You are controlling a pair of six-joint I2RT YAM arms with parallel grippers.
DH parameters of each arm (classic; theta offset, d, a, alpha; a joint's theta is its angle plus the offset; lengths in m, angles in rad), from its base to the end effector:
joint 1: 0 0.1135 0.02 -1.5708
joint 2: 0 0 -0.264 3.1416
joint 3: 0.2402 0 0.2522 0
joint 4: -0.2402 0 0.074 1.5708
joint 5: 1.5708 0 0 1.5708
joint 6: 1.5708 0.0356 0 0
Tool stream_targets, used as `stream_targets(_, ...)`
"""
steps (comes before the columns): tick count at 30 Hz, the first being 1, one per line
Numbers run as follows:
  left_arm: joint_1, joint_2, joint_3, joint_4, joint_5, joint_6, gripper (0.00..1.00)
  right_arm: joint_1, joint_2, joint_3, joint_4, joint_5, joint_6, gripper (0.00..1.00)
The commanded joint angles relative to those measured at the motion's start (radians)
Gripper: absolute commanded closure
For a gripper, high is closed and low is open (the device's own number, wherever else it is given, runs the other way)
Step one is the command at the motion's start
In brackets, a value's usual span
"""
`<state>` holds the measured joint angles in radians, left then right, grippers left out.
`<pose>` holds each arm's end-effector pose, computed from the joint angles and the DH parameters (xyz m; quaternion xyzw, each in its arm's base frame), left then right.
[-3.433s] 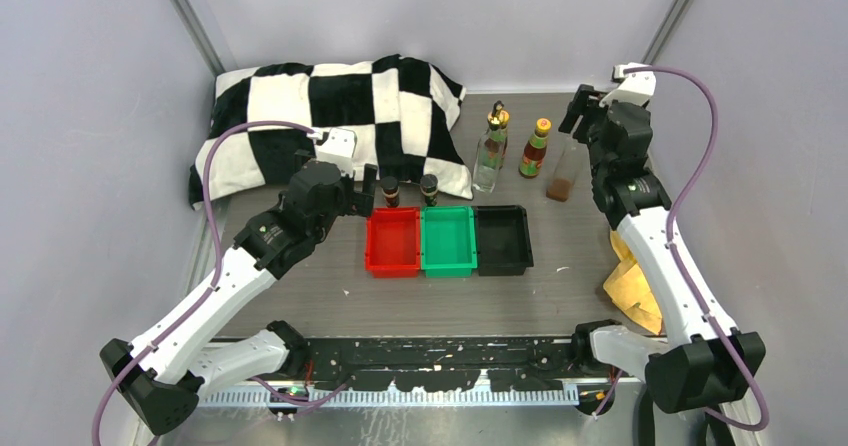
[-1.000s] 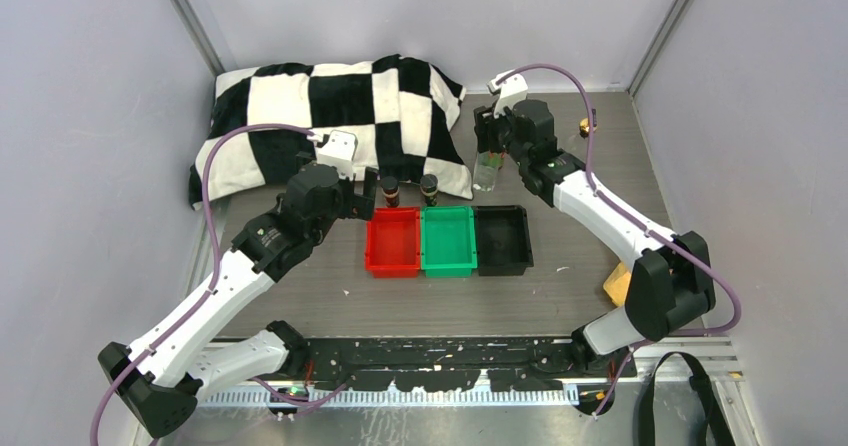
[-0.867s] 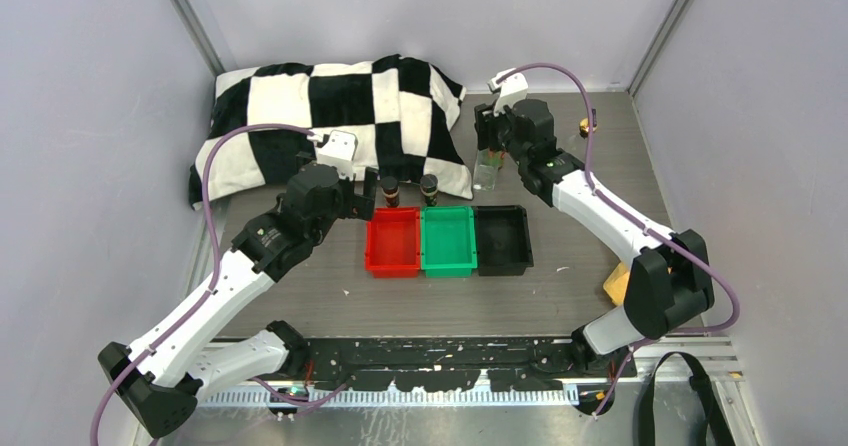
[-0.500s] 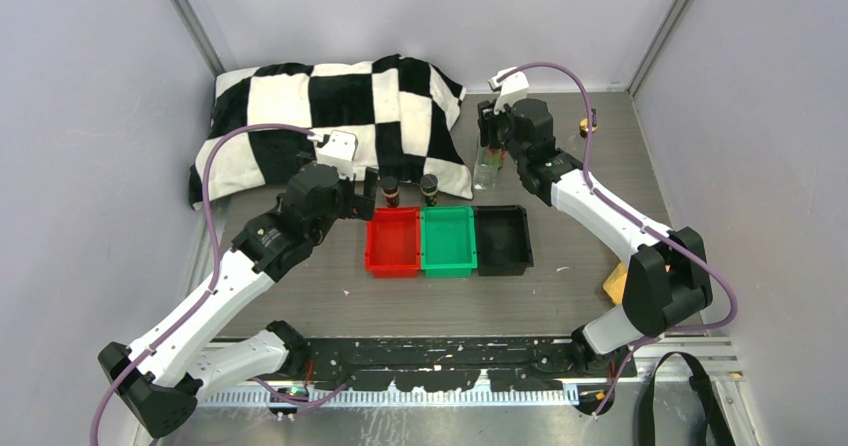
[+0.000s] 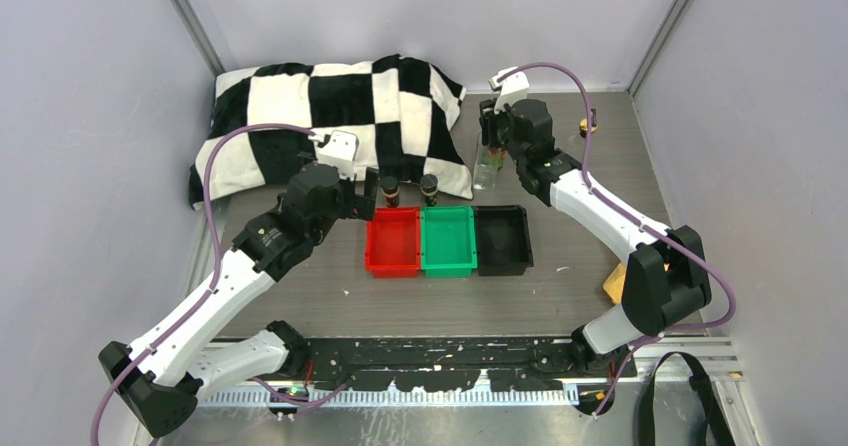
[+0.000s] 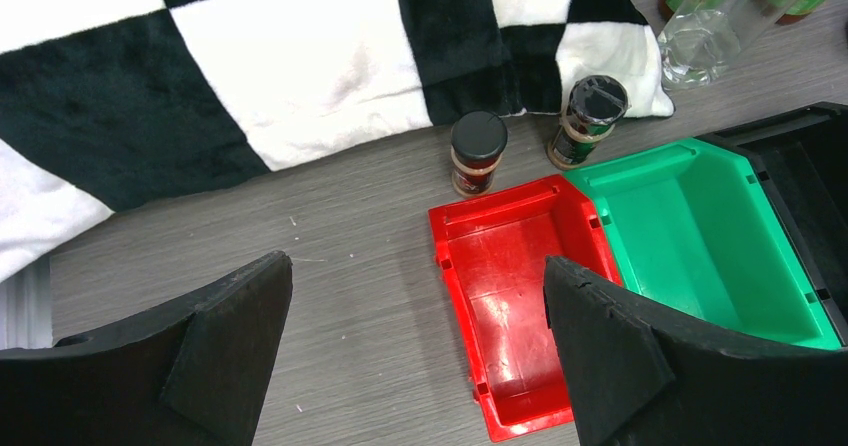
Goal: Organize the condiment bottles
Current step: Pick up the bottle from the center of the board.
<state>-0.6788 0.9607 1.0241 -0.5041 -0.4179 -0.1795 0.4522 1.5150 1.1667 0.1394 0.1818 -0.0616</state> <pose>0.1692 -0.1179 0.3598 0.0965 0.8280 -0.0587 0.5492 0.3290 0.1527 0.3273 -0.1413 0.7629 0.0525 0.6287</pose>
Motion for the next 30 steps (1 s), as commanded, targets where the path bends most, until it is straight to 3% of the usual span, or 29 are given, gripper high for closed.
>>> stream_targets(1, -0.004, 0.0, -0.003, 0.049, 0.007, -0.004, 0.03, 0.004, 0.006, 0.024, 0.027, 0.012, -0.004, 0.99)
stream_targets(30, -0.004, 0.001, -0.004, 0.051, 0.008, -0.005, 0.03, 0.005, -0.05, 0.079, -0.011, -0.009, -0.032, 0.99)
